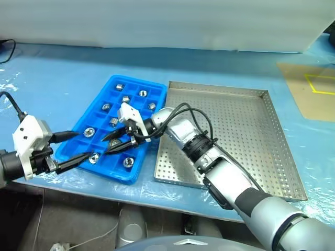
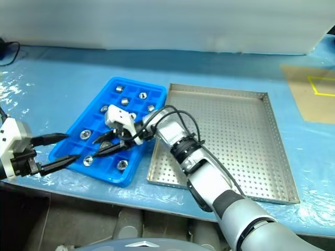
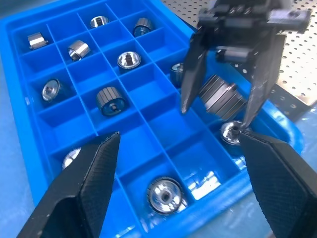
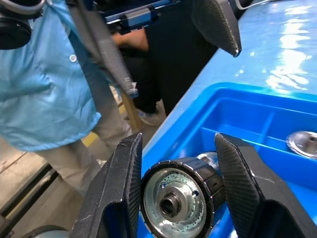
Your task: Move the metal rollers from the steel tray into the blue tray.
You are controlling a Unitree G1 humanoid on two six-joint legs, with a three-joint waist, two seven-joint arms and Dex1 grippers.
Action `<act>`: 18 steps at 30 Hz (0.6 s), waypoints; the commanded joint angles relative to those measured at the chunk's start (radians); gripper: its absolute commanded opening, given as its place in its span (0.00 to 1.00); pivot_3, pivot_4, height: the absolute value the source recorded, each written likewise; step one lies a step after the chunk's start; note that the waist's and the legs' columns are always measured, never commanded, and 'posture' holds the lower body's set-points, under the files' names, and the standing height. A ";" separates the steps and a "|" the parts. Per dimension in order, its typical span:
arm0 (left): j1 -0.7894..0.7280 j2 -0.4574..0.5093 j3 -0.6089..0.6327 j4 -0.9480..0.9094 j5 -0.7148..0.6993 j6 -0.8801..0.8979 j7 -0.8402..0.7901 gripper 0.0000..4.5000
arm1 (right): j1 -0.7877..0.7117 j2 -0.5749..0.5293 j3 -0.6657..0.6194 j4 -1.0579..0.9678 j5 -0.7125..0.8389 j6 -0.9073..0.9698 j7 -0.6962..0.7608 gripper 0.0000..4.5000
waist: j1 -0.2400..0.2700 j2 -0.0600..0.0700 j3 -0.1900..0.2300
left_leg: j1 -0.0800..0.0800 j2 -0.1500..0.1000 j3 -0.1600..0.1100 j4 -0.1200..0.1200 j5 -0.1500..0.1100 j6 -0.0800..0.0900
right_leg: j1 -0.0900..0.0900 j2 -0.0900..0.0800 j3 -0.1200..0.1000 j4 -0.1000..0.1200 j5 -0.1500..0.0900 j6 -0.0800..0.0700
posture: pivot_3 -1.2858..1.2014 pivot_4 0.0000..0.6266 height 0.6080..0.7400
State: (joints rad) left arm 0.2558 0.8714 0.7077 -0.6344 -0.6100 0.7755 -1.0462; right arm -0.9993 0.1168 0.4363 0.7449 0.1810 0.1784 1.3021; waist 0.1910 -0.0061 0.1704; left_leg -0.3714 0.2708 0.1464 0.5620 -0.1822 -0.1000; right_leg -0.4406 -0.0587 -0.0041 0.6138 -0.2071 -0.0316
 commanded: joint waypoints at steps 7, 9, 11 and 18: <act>-0.072 0.025 -0.064 -0.016 -0.065 0.001 0.081 0.90 | -0.015 0.016 -0.013 0.115 -0.109 -0.215 -0.071 0.41 | 0.019 0.002 0.001 | 0.003 0.001 0.000 0.001 0.002 -0.003 | -0.001 0.000 0.000 0.008 -0.001 -0.001 | 0.70 0.24 1.00; -0.098 0.032 -0.096 -0.002 -0.068 -0.007 0.081 0.90 | -0.008 0.015 -0.027 0.118 -0.110 -0.215 -0.078 0.41 | 0.015 0.000 0.000 | 0.002 0.001 0.000 0.000 0.002 -0.003 | -0.001 0.001 0.000 0.009 -0.001 -0.001 | 0.69 0.24 1.00; -0.118 0.038 -0.122 0.013 -0.064 -0.015 0.081 0.90 | -0.005 0.014 -0.037 0.117 -0.116 -0.226 -0.089 0.41 | 0.013 -0.002 -0.001 | 0.002 0.001 0.000 0.001 0.002 -0.004 | -0.002 0.001 0.001 0.009 -0.001 -0.001 | 0.68 0.24 1.00; -0.180 0.051 -0.195 0.058 -0.056 -0.043 0.078 0.90 | -0.023 0.051 -0.085 0.171 -0.125 -0.236 -0.178 0.41 | 0.006 -0.003 -0.002 | 0.001 0.002 0.000 0.001 0.004 -0.008 | -0.003 0.003 0.001 0.008 -0.003 -0.003 | 0.67 0.24 1.00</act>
State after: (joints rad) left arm 0.0839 0.9054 0.5108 -0.5789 -0.6628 0.7511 -0.9686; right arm -1.0016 0.1235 0.3782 0.9129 0.0546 -0.0353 1.1503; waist 0.1973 -0.0088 0.1687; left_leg -0.3704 0.2727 0.1462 0.5630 -0.1776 -0.1080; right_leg -0.4440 -0.0558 -0.0032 0.6222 -0.2099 -0.0342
